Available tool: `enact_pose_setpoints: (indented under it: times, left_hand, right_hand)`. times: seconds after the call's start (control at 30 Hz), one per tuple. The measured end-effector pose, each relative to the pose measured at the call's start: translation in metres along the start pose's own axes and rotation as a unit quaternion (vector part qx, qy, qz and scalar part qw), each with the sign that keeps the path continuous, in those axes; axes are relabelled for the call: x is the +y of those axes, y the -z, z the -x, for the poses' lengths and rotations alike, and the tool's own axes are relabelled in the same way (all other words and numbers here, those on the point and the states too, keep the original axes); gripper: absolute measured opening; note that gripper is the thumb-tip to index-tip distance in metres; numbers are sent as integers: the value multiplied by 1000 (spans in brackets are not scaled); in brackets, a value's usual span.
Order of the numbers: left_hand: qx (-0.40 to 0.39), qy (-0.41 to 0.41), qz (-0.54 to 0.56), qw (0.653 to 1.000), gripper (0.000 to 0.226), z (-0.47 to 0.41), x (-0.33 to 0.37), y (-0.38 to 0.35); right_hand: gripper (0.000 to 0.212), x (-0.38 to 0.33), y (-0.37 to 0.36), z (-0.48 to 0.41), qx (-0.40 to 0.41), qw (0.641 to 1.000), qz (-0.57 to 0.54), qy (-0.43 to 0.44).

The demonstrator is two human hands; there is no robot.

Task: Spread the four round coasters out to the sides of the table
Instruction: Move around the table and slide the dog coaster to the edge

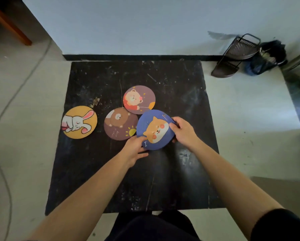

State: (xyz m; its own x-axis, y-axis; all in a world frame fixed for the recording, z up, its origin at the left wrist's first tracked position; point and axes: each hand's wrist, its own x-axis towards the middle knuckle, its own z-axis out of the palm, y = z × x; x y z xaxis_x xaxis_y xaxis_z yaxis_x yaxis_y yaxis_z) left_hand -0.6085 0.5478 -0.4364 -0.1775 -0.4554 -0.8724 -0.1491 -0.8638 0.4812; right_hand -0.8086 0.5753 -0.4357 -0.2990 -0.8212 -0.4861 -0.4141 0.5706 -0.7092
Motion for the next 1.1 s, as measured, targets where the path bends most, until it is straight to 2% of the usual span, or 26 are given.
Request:
enact_pose_setpoints:
  times: [0.07,0.17,0.27,0.33,0.53,0.7,0.8,0.93,1.1]
  left_hand:
    - [-4,-70,-4,997,30,21,-2,-2]
    - [40,-168,-37,984,35,56,-5,-4]
    - [88,-233,-102,963,35,85,-16,-3]
    - [121,-254,-133,950,40,98,-29,2]
    - [221,-215,-152,939,44,113,-79,28]
    - [228,-178,-182,940,39,93,-126,52]
    - [219,-170,-208,938,40,77,-147,68]
    - [179,-148,-244,942,46,58,-175,84]
    - [143,-137,-226,954,49,57,-194,90]
  right_hand:
    - [15,2,12,23,-1,1000,-22,8]
    - [16,8,30,53,34,998,30,53]
    - [26,15,34,82,31,996,-47,63]
    - [25,18,29,100,15,994,-92,52]
    - [7,41,-10,138,-14,993,-120,7]
    - [6,77,-56,160,-11,993,-108,-46]
    - [17,94,-88,166,-4,992,-98,-81]
    - [34,109,-120,175,-36,997,-6,-69]
    - [48,115,-126,190,-64,994,-31,-77]
